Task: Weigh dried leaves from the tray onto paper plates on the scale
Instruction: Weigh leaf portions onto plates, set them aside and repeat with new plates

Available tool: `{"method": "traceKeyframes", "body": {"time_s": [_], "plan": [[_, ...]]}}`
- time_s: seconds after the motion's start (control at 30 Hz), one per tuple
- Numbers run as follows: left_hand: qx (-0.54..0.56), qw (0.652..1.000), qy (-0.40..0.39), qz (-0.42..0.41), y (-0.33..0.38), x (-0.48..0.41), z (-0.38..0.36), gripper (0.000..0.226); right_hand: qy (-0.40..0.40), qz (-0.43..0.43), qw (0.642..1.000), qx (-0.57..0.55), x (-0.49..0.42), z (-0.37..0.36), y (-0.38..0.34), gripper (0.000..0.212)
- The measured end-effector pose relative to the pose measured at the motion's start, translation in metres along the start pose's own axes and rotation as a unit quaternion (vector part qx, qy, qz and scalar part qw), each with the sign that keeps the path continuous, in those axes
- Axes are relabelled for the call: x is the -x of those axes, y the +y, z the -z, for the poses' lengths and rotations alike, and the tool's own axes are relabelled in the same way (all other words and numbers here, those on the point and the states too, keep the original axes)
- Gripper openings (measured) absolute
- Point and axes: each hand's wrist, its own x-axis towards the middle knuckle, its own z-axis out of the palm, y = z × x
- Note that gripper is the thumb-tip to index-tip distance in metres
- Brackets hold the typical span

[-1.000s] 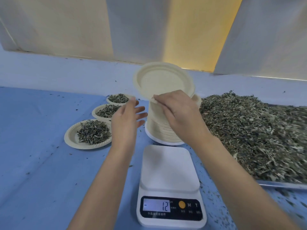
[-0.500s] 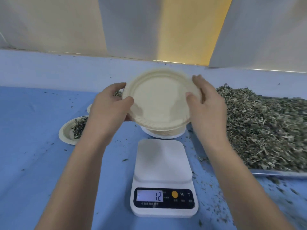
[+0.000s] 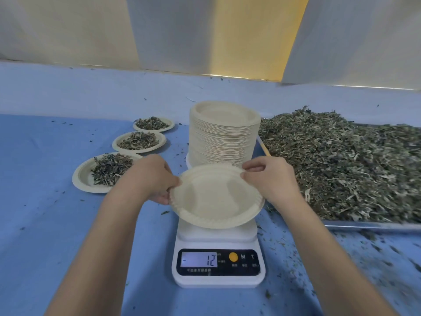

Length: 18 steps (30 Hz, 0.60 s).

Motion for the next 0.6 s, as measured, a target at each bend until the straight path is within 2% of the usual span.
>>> {"method": "traceKeyframes", "body": {"time_s": [0.3, 0.43, 0.53, 0.6], "plan": [[-0.020, 0.999, -0.020, 0.030, -0.008, -0.007, -0.006, 0.014, -0.034, -0.010, 0.999, 0.041, -0.001, -0.013, 0.012, 0.022], [-0.021, 0.999, -0.037, 0.033, -0.010, -0.007, -0.007, 0.020, -0.044, -0.013, 0.998, 0.040, -0.001, -0.013, 0.014, 0.022], [-0.038, 0.998, -0.036, 0.037, -0.010, -0.008, -0.007, 0.033, -0.027, -0.001, 0.999, 0.039, -0.002, -0.013, 0.015, 0.014], [-0.064, 0.998, -0.007, 0.021, -0.008, -0.009, -0.006, 0.034, -0.001, 0.013, 0.999, 0.029, -0.002, -0.010, 0.014, 0.011]]}}
